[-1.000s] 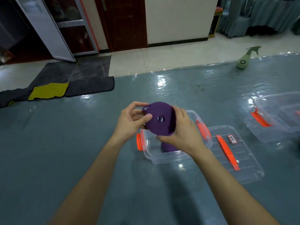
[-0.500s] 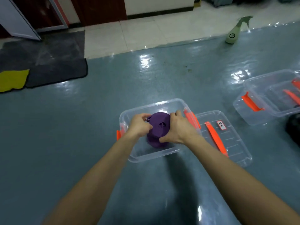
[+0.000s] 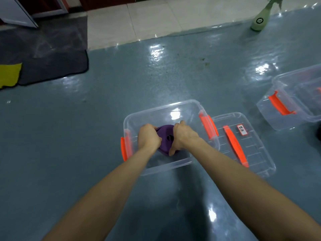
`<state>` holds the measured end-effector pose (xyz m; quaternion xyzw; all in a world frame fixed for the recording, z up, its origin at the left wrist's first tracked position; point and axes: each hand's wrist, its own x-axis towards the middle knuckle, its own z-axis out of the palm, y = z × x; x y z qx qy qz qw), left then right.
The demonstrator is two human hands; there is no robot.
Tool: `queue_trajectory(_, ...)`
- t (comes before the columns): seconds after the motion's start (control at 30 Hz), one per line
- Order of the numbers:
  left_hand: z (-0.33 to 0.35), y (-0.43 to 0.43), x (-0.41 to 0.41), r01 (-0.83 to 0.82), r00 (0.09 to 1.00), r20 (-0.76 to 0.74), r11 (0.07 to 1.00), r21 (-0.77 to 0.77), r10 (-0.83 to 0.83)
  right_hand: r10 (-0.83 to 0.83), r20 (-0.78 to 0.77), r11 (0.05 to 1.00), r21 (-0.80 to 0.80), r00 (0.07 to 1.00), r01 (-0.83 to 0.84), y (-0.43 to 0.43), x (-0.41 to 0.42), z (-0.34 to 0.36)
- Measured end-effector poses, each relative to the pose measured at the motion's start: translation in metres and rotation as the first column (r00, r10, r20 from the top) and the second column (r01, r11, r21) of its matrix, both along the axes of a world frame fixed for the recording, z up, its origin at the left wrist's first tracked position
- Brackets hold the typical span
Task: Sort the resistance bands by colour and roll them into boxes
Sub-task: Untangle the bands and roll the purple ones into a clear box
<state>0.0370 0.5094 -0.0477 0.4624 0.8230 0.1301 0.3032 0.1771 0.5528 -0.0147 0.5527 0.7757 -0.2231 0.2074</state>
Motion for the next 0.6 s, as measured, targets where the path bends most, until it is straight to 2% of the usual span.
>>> queue_trajectory(0.2, 0.005, -0.002, 0.005, 0.046, 0.988, -0.146, 0.999, -0.019, -0.048, 0.037, -0.01, 0.999, -0.025, 0.999, -0.038, -0.009, 0.007, 0.024)
queue_trajectory(0.27, 0.006, -0.004, 0.006, 0.062, 0.973, -0.219, 0.998, -0.032, -0.068, 0.0, -0.103, 0.998, 0.056, 0.995, 0.006, -0.017, 0.017, 0.041)
queue_trajectory(0.3, 0.007, -0.005, 0.007, 0.07, 0.965, -0.253, 0.997, -0.034, -0.076, -0.019, -0.214, 0.988, 0.146, 0.977, 0.051, -0.021, 0.025, 0.049)
queue_trajectory(0.33, 0.008, -0.005, 0.006, 0.08, 0.953, -0.289, 0.996, -0.038, -0.088, -0.04, -0.371, 0.959, 0.247, 0.928, 0.14, -0.028, 0.037, 0.056)
queue_trajectory(0.37, 0.008, -0.006, 0.006, 0.103, 0.935, -0.336, 0.994, -0.047, -0.113, -0.062, -0.554, 0.902, 0.325, 0.83, 0.284, -0.037, 0.051, 0.062)
queue_trajectory(0.4, 0.009, -0.006, 0.005, 0.134, 0.911, -0.386, 0.989, -0.064, -0.148, -0.069, -0.717, 0.818, 0.357, 0.694, 0.45, -0.046, 0.067, 0.065)
queue_trajectory(0.43, 0.008, -0.006, 0.005, 0.162, 0.885, -0.428, 0.983, -0.088, -0.184, -0.077, -0.816, 0.725, 0.348, 0.572, 0.594, -0.056, 0.086, 0.065)
queue_trajectory(0.47, 0.009, -0.006, 0.006, 0.176, 0.866, -0.457, 0.979, -0.106, -0.205, -0.113, -0.856, 0.642, 0.325, 0.505, 0.694, -0.065, 0.106, 0.061)
queue_trajectory(0.53, 0.011, -0.005, 0.008, 0.19, 0.848, -0.479, 0.973, -0.129, -0.229, -0.289, -0.812, 0.559, 0.286, 0.506, 0.778, -0.072, 0.144, 0.041)
queue_trajectory(0.6, 0.016, -0.003, 0.01, 0.209, 0.838, -0.479, 0.965, -0.16, -0.261, -0.48, -0.634, 0.598, 0.269, 0.606, 0.755, -0.064, 0.175, 0.013)
